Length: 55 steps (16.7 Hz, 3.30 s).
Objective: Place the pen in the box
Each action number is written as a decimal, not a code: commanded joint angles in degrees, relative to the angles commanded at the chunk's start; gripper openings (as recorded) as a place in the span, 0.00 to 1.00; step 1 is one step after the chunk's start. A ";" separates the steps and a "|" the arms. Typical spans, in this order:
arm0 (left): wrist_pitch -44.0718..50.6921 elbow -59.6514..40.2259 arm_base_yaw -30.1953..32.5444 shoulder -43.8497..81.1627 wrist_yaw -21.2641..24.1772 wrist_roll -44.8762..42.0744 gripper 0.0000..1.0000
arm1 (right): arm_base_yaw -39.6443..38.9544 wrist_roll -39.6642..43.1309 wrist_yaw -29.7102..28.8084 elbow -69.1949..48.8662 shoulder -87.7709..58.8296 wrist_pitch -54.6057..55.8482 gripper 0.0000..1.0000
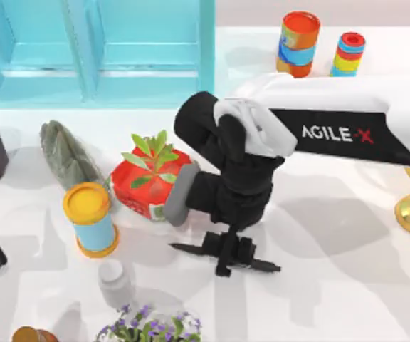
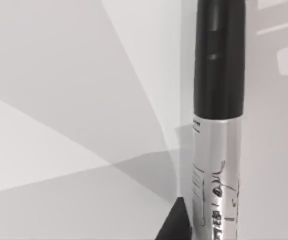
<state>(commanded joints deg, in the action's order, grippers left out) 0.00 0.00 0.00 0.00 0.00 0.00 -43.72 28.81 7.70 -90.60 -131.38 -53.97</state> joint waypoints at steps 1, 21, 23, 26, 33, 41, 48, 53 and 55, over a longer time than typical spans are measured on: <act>0.00 0.00 0.00 0.00 0.00 0.00 1.00 | 0.00 0.00 0.00 0.00 0.00 0.00 0.17; 0.00 0.00 0.00 0.00 0.00 0.00 1.00 | 1.17 1.44 -3.55 -14.10 6.76 -17.95 0.00; 0.00 0.00 0.00 0.00 0.00 0.00 1.00 | 1.22 1.48 -3.66 -16.56 8.07 -20.51 0.00; 0.00 0.00 0.00 0.00 0.00 0.00 1.00 | 1.25 1.51 -3.64 -17.01 8.51 -20.91 0.00; 0.00 0.00 0.00 0.00 0.00 0.00 1.00 | 6.51 -7.55 -5.05 -19.70 13.05 -22.46 0.00; 0.00 0.00 0.00 0.00 0.00 0.00 1.00 | 29.82 -45.52 -10.20 -25.22 23.52 -27.15 0.00; 0.00 0.00 0.00 0.00 0.00 0.00 1.00 | 54.64 -74.42 -13.96 -23.53 23.34 -29.85 0.00; 0.00 0.00 0.00 0.00 0.00 0.00 1.00 | 67.21 -87.62 -14.06 -18.22 17.56 -30.20 0.00; 0.00 0.00 0.00 0.00 0.00 0.00 1.00 | 70.17 -90.29 -13.80 -16.31 15.39 -30.15 0.00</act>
<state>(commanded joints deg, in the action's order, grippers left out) 0.00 0.00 0.00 0.00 0.00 0.00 26.45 -61.48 -6.10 -106.91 -115.99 -84.12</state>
